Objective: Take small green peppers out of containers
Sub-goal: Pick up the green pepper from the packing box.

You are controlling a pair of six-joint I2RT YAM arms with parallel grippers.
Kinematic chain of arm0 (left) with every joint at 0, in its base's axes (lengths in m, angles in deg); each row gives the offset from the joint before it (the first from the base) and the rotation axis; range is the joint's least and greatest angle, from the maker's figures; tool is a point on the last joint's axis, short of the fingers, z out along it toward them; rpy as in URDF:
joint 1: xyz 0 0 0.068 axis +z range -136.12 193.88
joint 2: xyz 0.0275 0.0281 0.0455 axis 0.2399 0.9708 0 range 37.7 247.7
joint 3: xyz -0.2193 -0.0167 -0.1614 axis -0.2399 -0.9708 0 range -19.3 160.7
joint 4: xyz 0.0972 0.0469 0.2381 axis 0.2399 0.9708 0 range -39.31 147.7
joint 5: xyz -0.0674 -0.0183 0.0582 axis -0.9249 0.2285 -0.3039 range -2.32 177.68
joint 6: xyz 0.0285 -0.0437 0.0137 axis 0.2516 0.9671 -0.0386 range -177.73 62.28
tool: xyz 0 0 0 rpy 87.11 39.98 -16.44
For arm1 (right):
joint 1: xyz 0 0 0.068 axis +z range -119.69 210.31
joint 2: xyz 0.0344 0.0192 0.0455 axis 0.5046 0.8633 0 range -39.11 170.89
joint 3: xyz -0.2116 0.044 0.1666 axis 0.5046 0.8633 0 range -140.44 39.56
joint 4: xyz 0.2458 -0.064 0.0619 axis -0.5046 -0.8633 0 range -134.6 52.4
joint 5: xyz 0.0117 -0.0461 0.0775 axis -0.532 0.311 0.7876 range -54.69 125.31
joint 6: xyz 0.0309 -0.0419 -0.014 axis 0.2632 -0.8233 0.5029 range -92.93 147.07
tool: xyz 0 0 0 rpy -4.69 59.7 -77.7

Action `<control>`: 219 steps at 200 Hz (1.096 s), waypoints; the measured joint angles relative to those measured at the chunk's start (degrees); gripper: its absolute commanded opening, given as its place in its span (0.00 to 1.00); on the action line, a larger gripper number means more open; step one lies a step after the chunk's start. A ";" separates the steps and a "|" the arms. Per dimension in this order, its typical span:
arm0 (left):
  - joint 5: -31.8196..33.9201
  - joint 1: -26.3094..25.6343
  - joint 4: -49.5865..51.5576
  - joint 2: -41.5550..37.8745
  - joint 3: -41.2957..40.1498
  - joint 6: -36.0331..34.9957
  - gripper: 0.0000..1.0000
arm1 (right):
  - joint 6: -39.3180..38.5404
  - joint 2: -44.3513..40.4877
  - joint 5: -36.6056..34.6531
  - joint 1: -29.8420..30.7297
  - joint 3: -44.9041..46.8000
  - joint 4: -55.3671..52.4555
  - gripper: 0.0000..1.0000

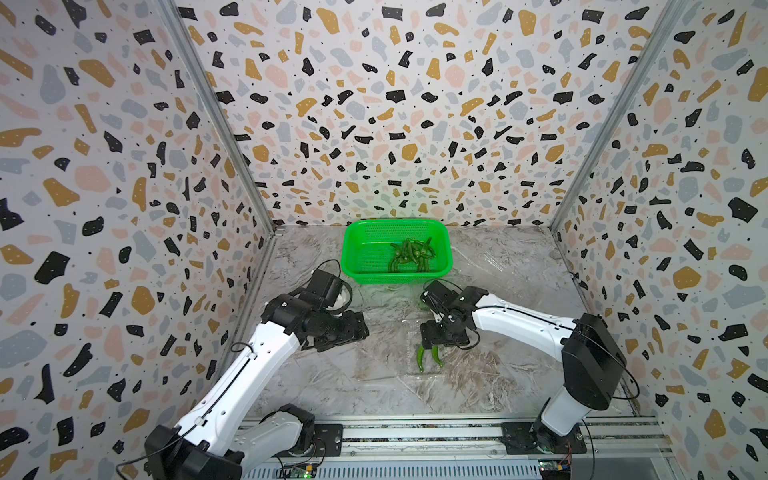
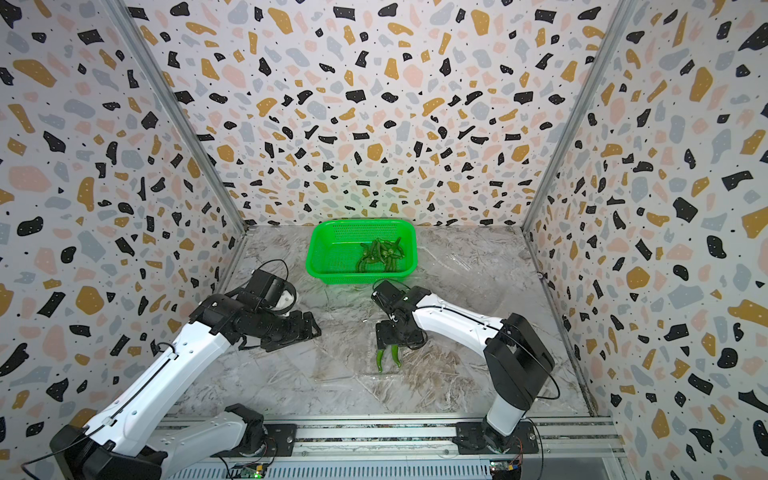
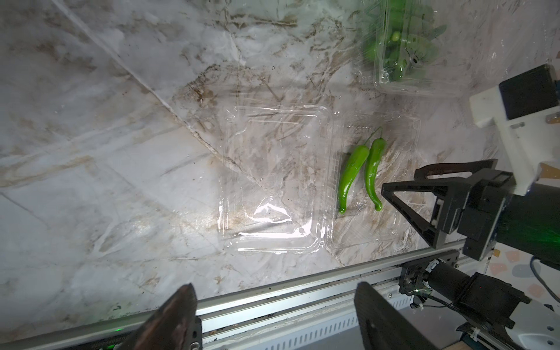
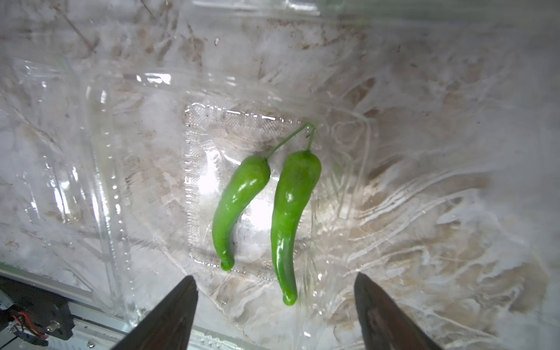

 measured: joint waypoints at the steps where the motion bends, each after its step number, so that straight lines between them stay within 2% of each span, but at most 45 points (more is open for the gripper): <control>1: -0.02 0.00 0.00 -0.02 0.00 0.00 0.83 | 0.02 -0.09 -0.17 0.02 -0.28 -0.24 0.82; 46: -0.02 0.00 0.00 -0.83 -1.01 0.20 0.83 | 0.11 -0.46 -2.47 2.67 -11.76 -6.45 0.83; 65: -0.11 0.00 -0.09 -0.79 -1.11 0.37 0.83 | 0.50 -0.48 -1.95 4.31 -13.11 -6.03 0.83; 100: -0.13 0.00 -0.15 -0.79 -1.11 0.42 0.83 | 1.60 0.59 0.02 5.33 -9.14 -4.35 0.83; 179: 0.04 0.00 0.87 -3.17 -1.44 0.42 0.83 | 1.75 6.93 2.89 1.40 0.61 3.37 0.83; 219: 0.04 0.00 1.38 -3.43 -1.51 0.42 0.83 | 1.42 9.57 4.04 0.68 1.92 7.56 0.73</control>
